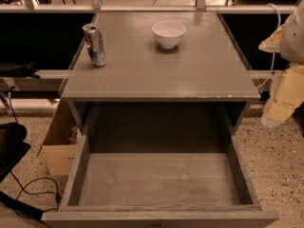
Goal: Place redbull can into top drawer
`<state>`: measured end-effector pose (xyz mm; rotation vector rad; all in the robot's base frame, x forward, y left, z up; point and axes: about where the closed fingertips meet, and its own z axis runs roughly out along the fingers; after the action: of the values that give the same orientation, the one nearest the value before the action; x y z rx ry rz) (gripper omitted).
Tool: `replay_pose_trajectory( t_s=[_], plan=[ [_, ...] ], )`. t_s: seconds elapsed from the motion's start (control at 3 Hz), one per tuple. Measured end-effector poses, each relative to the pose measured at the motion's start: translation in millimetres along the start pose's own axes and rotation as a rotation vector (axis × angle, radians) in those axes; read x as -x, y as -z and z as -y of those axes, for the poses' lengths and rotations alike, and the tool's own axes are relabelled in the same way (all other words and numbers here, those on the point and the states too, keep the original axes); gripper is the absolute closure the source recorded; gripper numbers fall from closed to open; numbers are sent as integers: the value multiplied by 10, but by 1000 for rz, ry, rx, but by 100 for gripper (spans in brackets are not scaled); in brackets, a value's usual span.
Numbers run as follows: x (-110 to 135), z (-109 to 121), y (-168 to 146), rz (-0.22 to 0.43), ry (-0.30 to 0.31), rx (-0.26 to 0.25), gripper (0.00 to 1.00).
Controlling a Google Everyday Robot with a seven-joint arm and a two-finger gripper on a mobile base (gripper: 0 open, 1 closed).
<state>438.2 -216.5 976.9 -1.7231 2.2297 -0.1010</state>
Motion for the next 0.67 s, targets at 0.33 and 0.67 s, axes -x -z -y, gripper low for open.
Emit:
replay_pose_trajectory(
  t_s=[0.33,0.67],
  plan=[
    [0,0,0,0,0,0,0],
    [215,120,-94,94,9,-21,0]
  ],
)
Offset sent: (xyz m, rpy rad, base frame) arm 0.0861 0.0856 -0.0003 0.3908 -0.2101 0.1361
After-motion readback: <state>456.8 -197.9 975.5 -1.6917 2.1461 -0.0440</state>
